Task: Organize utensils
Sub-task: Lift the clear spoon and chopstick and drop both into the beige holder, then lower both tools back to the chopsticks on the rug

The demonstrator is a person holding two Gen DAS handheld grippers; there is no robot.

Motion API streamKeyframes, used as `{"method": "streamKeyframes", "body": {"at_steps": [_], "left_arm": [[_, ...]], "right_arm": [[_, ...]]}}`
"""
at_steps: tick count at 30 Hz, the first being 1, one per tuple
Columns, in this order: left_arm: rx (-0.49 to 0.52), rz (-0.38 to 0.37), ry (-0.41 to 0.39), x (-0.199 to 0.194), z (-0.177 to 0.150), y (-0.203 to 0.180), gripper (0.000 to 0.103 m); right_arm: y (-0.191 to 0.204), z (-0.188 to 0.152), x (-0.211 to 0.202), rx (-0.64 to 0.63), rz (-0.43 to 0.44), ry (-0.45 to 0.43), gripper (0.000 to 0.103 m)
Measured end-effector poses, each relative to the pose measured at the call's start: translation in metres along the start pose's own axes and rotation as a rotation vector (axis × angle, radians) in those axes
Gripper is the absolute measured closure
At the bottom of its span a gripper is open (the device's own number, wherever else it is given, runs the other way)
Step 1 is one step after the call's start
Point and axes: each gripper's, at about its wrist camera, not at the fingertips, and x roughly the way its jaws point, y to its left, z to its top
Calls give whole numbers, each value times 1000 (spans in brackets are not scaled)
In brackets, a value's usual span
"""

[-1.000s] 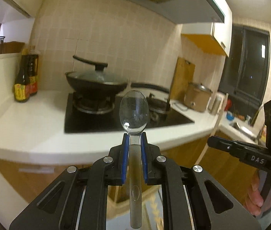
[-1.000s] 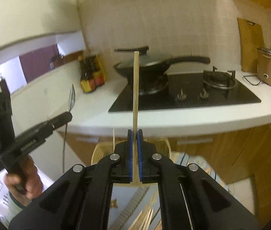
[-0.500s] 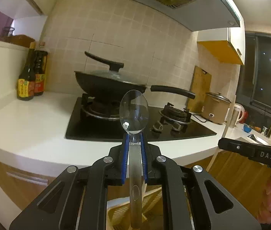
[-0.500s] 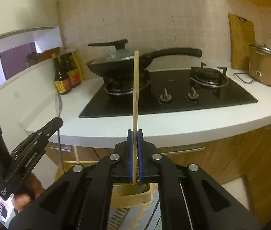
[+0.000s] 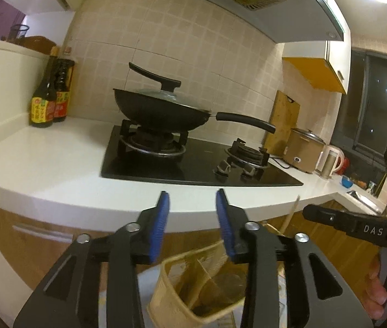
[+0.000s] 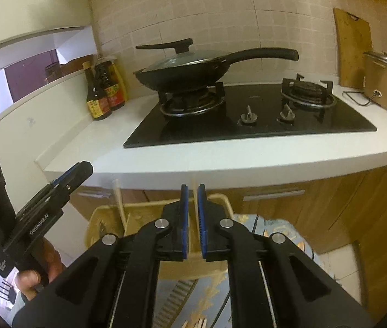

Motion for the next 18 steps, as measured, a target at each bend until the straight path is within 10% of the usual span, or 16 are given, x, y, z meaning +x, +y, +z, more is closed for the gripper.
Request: {"method": "streamKeyframes", "body": {"at_steps": [6,10,18], "left_arm": [[-41,-28,25,-41,-5,2,45],[-15,12,32,-77,-11,-5,40],[1,119,62,-133,-31,-5,37]], "right_arm": [[-4,-21,-26,86,77,42,89],[1,-45,-48,104,67,73,47],[14,-103,-61,92,28,204,47]]}}
